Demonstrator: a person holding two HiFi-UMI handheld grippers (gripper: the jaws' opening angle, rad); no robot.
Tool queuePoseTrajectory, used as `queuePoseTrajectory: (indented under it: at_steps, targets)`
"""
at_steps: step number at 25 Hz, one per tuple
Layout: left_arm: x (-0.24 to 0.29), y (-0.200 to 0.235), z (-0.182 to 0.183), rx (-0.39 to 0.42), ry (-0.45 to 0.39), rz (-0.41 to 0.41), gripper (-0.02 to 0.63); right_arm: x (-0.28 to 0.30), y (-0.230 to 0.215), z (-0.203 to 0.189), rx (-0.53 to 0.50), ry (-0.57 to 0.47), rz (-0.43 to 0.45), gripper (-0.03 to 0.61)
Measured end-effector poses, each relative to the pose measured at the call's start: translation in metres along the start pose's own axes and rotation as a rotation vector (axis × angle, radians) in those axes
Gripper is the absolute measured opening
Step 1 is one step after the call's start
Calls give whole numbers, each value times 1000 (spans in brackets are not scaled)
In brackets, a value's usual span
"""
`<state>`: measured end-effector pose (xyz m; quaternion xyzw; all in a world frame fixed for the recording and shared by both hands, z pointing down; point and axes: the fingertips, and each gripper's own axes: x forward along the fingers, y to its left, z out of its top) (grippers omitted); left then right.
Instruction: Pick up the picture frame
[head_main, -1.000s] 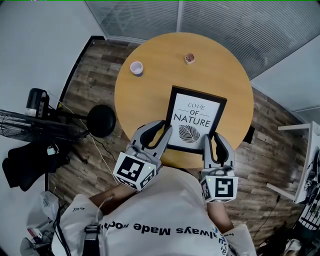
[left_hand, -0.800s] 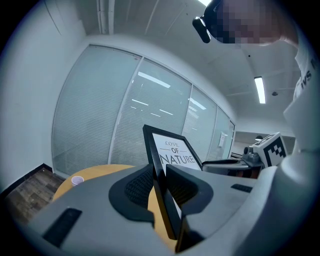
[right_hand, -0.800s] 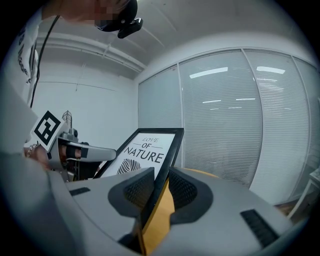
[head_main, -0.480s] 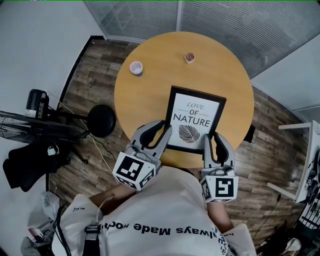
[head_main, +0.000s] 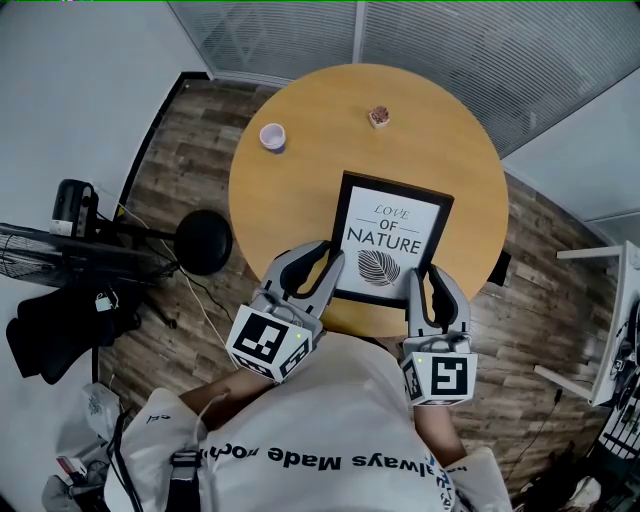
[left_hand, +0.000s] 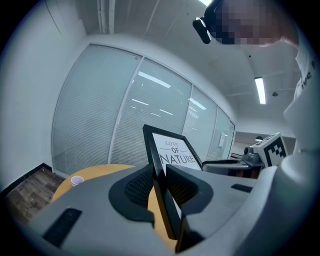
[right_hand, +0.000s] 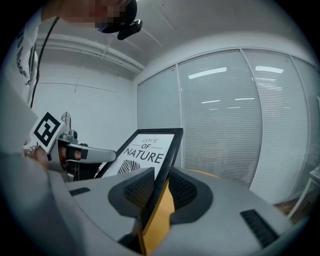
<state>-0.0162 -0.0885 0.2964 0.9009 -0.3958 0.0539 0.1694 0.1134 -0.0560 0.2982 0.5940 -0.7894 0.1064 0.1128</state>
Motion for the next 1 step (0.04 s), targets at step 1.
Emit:
queuePoseTrajectory:
  at_steps: [1]
  targets:
    - [0,0,0,1,1,1,94,0,0,0,0,0,0,103]
